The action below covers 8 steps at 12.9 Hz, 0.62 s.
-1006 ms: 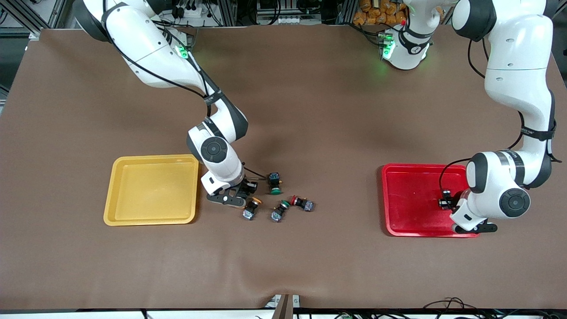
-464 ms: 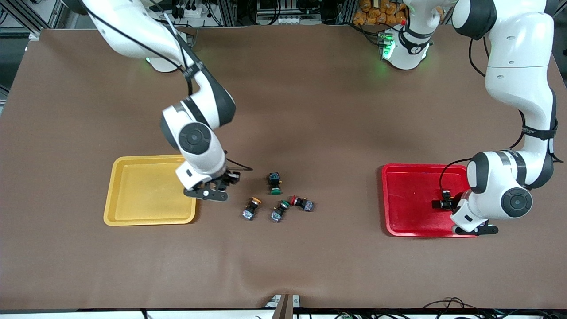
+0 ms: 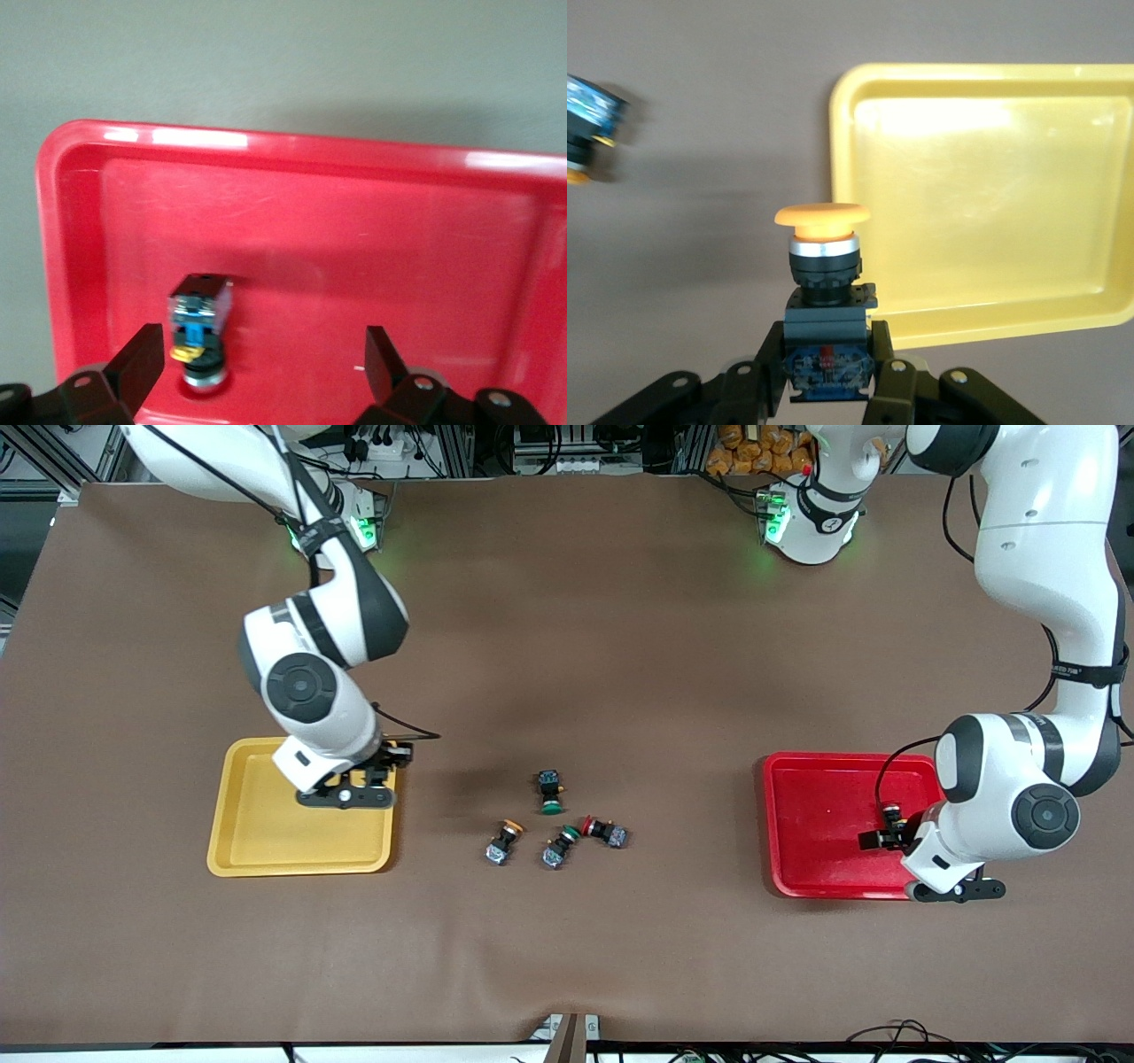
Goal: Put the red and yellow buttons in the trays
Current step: 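Move the left gripper back to the buttons while the right gripper places the yellow button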
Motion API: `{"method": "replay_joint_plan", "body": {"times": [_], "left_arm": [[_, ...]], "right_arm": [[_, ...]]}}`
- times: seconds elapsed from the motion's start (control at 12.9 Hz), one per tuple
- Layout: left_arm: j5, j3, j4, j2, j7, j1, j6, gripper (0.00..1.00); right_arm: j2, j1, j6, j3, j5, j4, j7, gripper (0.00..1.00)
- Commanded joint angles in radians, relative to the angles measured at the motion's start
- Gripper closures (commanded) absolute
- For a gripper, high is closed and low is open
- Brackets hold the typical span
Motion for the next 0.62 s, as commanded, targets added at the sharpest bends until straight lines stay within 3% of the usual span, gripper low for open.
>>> {"method": "replay_joint_plan", "body": {"times": [0.0,0.15,0.54], "left_arm": [[0.008,-0.049,-0.017,-0.042,-0.084,0.000,-0.036,0.00],[0.008,-0.087,-0.017,-0.049,-0.128,0.000,-0.042,0.00],[0.010,-0.172,-0.012,-0.051,-0.364,-0.039,-0.051,0.00]], "right_arm": [[-0.071,-0.090,0.020,0.017,-0.016,-0.099,-0.127,1.00],[-0.069,-0.122,0.055,0.017,-0.014,-0.129,-0.151,1.00],[-0.042,-0.162,0.296,0.017,0.022,-0.277,-0.157,1.00]]}}
